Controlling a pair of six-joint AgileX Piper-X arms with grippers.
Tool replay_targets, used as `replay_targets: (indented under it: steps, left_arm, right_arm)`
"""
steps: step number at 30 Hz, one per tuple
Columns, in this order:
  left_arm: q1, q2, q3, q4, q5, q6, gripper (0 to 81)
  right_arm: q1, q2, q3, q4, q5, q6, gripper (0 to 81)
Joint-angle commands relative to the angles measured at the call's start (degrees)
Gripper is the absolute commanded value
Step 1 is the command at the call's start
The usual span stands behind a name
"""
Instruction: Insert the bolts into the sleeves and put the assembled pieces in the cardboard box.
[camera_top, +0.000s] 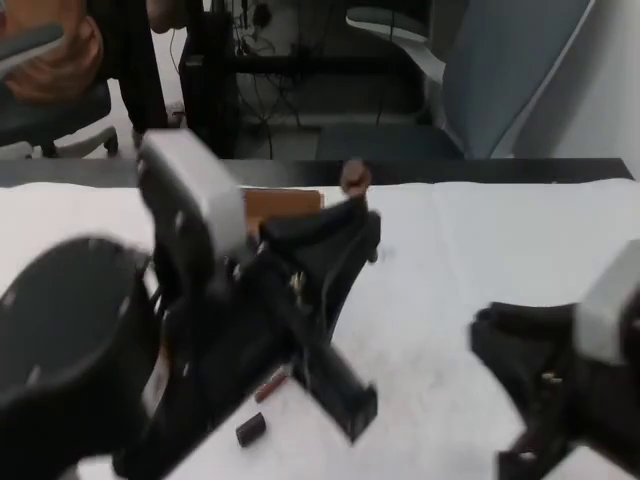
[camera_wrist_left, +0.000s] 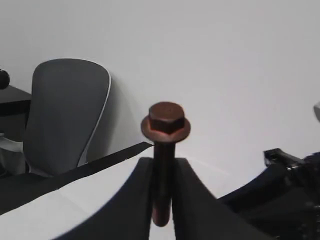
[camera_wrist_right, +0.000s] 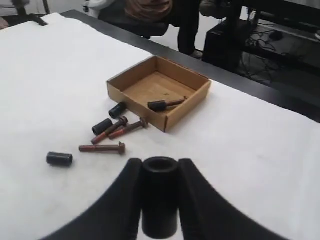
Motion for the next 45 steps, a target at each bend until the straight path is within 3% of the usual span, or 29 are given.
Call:
replay_targets:
  steps: [1, 4, 10, 18, 32, 45]
  left_arm:
    - [-1.5, -1.9, 1.1, 0.9, -1.1, 1.7, 1.7]
    - [-1.6, -2.0, 1.2, 2.8, -1.6, 1.8, 1.7]
    - [-0.5, -2.5, 1.6, 3.0, -9.9, 1.6, 1.7]
    - [-0.5, -8.5, 5.8, 3.0, -16.6, 0.4, 1.7]
    - [-0.7, -9.8, 7.2, 3.0, -12.6, -4.5, 1.7]
    - [-0.7, -9.8, 8.0, 3.1, -8.7, -6.3, 1.7]
  right_arm:
    - [4.9, 7.1, -0.2, -10.5, 0.1, -2.8, 0.6]
    - [9.0, 15.3, -0.2, -19.6, 2.9, -3.2, 0.6]
    - [15.5, 25.2, -0.2, -38.0, 8.9, -8.1, 0.6]
    - [22.0, 32.9, -0.2, -44.5, 15.9, -8.5, 0.6]
    - [22.3, 34.8, -0.5, -51.9, 19.8, 0.9, 0.6]
    - [22.3, 34.8, -0.6, -51.7, 20.6, 2.9, 0.6]
